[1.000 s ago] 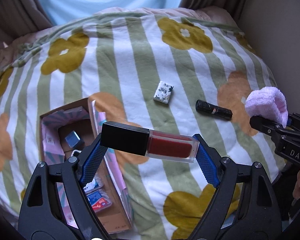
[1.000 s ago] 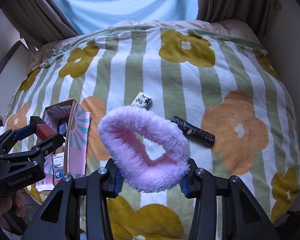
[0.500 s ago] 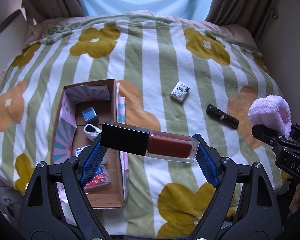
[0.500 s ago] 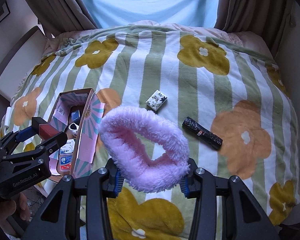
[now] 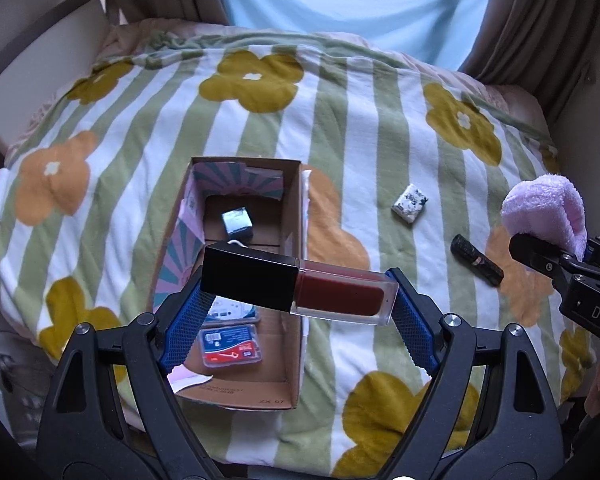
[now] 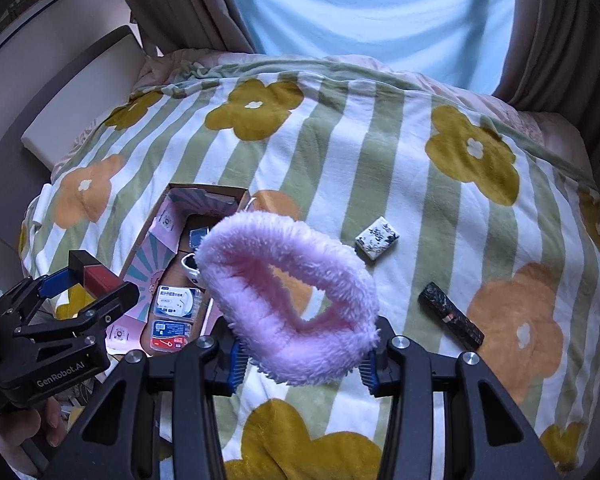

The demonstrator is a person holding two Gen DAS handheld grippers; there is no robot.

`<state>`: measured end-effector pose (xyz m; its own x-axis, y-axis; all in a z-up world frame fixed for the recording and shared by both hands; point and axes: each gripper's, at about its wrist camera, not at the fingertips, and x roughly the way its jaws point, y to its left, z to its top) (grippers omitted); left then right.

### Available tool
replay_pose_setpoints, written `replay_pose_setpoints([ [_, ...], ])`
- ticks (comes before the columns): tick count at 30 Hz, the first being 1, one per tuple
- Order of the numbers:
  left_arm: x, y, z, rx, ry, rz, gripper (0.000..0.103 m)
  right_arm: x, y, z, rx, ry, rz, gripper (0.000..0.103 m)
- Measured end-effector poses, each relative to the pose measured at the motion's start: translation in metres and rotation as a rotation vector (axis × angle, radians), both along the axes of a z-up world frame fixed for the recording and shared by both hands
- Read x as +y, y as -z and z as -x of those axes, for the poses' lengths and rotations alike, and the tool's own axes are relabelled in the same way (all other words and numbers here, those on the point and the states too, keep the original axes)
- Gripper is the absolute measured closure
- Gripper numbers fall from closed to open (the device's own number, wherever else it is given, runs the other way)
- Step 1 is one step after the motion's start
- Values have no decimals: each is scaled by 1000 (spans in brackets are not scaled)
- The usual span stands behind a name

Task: Organize objects
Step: 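Carry the lip gloss and pink sock over the cardboard box and lower them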

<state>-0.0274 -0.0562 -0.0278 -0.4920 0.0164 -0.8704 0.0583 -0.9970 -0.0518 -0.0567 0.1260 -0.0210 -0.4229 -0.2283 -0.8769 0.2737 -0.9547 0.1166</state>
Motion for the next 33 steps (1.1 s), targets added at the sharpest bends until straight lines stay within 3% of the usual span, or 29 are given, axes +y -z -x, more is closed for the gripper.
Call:
replay_pose_setpoints([
  [8,-47,12,-4,-24,-174,-1,20,-58,8,28,-17,-161,4,62],
  [14,-78,32,-2,-55,-273,-14,20,-106,30,60,-60,-274,-2,62],
  [24,-107,96,30,-134,-368,-42,20,-180,96,123,-155,-390,-24,62],
  [33,-112,145,67,-172,-373,-39,20,-215,160,157,-246,-452,-35,62],
])
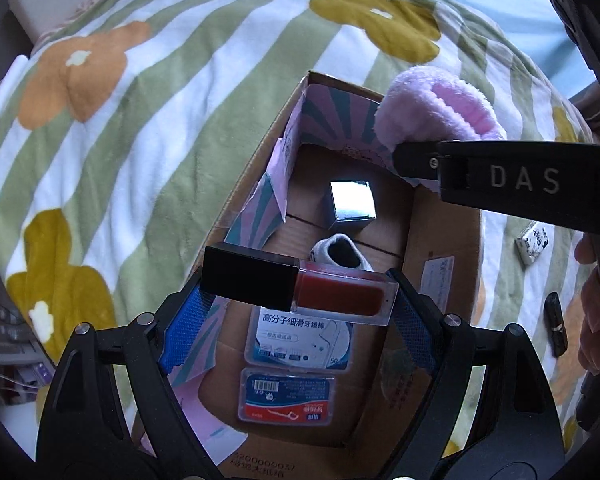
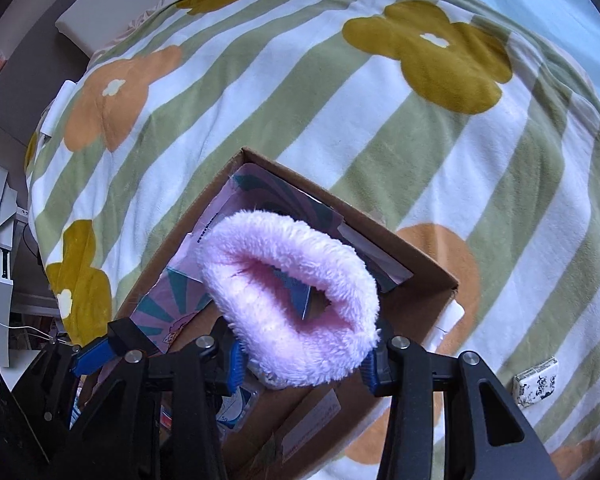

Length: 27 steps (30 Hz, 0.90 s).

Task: Organize objects
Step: 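Carry the lip gloss and pink sock over the cardboard box and lower them, then open both tools to drop the lip gloss and pink sock into the box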

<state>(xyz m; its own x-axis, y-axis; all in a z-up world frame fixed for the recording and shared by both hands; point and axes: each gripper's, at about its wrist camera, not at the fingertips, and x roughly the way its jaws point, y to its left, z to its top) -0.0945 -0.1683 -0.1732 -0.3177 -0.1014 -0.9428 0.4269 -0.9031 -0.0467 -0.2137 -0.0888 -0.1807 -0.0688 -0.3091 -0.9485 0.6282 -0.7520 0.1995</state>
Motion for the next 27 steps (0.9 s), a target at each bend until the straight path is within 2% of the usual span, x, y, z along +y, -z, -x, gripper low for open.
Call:
replay_pose_setpoints([
  [7,1,20,0,-27,-12,-19,20,-3,10,7,-22,1,-5,62],
  [10,1,20,-2,-26,-17,-22,20,-9,7,8,-45,-22,42,58],
  [11,1,20,-2,-23,-13,-20,19,-12,6,6,-47,-30,50,46],
  [12,1,19,-2,-21,-8,-16,19,-15,4,6,-42,-41,50,22],
  [13,2,17,-2,-16,-2,-12,13,-17,1,4,-25,-48,53,13],
  [14,3,15,-3,-9,5,-9,0,-17,-1,4,-10,-50,61,3],
  [20,13,1,-12,22,55,33,0,-8,-8,2,1,-22,81,2],
  [27,13,-3,-24,20,51,14,0,-4,-17,-8,26,-23,75,2],
])
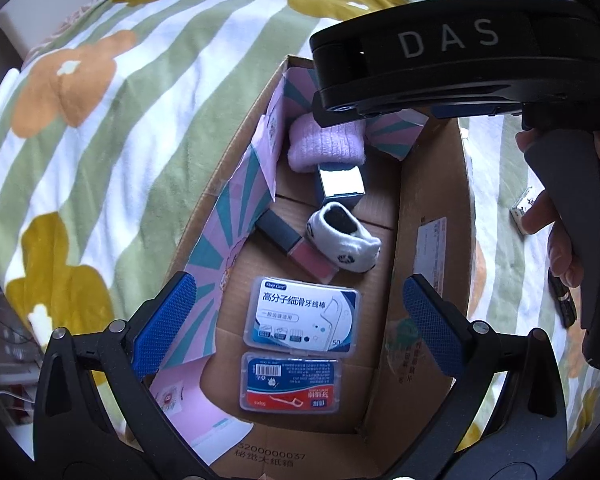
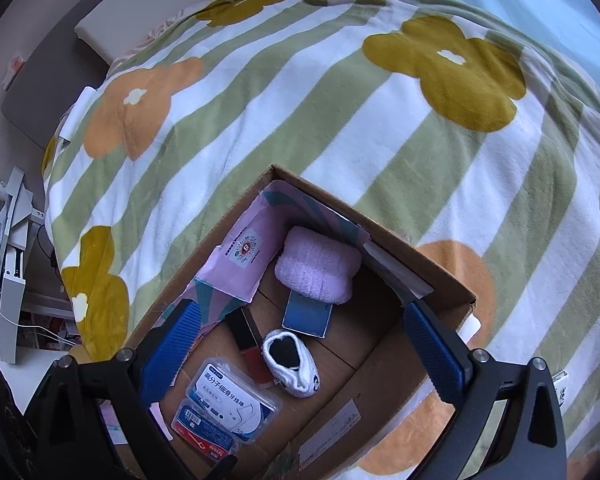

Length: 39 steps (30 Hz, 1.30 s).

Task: Organize objects
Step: 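Open both tools to drop the lip gloss and pink sock into the box, then move both tools back toward the white tissue pack and black rolled bag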

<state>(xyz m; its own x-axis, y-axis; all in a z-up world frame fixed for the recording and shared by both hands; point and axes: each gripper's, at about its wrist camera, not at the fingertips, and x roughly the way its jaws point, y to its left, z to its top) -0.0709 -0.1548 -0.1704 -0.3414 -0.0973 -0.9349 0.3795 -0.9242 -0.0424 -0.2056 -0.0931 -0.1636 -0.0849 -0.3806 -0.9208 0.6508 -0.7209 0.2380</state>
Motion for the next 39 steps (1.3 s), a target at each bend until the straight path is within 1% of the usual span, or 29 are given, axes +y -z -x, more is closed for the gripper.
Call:
replay_pose_setpoints([
  [4,1,-6,-6,10,1,5,0,3,-12,-6,13,4,6,2],
  [5,2,-8,-8,10,15,8,0,4,-16,-8,18,6,7,2],
  [9,2,-22,-16,27,14,7,0,11,-36,-20,45,6,7,2],
  [16,11,-59,-34,45,39,47,0,39,-80,-52,86,33,1,2],
  [21,19,-85,-47,61,76,59,0,71,-111,-76,127,90,-3,2],
  [25,30,-106,-54,81,117,70,0,106,-136,-96,186,206,0,2],
  [29,42,-123,-57,114,158,68,0,146,-152,-112,208,360,0,2],
  [32,53,-133,-53,134,194,48,0,176,-158,-125,216,480,-8,2],
  [34,62,-139,-51,150,225,41,0,196,-161,-136,237,549,-32,2],
  [37,78,-146,-48,171,272,50,0,224,-165,-152,241,635,-37,2],
  [39,88,-150,-46,187,303,39,0,241,-167,-163,241,681,-40,2],
])
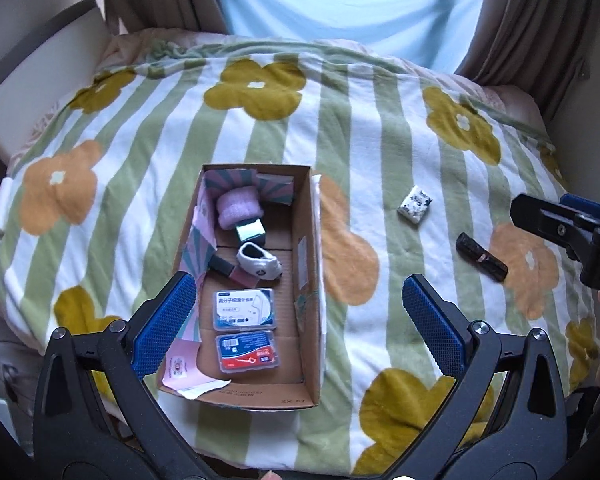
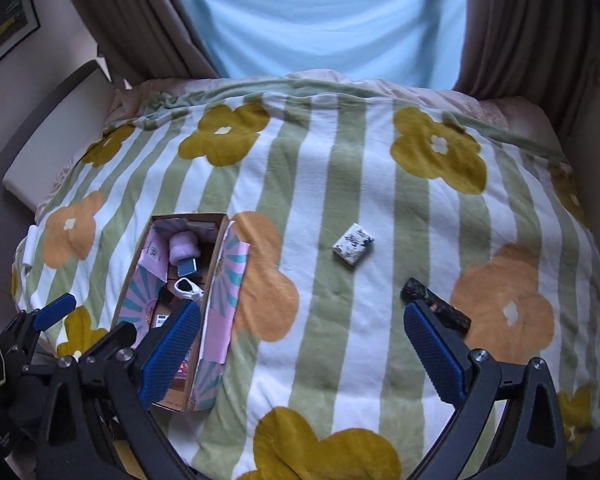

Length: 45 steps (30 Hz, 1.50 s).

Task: Organize objects
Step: 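Move both tools back toward the white tissue pack and black rolled bag, then grasp the white tissue pack with the left tool while the right tool grasps the black rolled bag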

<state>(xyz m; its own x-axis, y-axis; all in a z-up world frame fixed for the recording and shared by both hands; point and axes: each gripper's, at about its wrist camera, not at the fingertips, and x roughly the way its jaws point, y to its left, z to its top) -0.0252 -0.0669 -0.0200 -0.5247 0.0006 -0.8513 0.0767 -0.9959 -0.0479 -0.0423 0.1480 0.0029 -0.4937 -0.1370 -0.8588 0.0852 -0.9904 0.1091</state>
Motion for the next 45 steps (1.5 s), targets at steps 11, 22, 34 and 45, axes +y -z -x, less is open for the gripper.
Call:
replay_pose_setpoints([
  [11,62,-7,10,15,167,-6,0,67,5,-58,9,175,-42,2],
  [22,98,-11,22,30,263,-16,0,103,7,-75,16,252,-20,2],
  [34,134,4,57,-12,186,-12,0,137,21,-59,27,173,-52,2],
  [45,158,56,137,-75,115,17,0,166,80,-5,36,-43,-86,2],
])
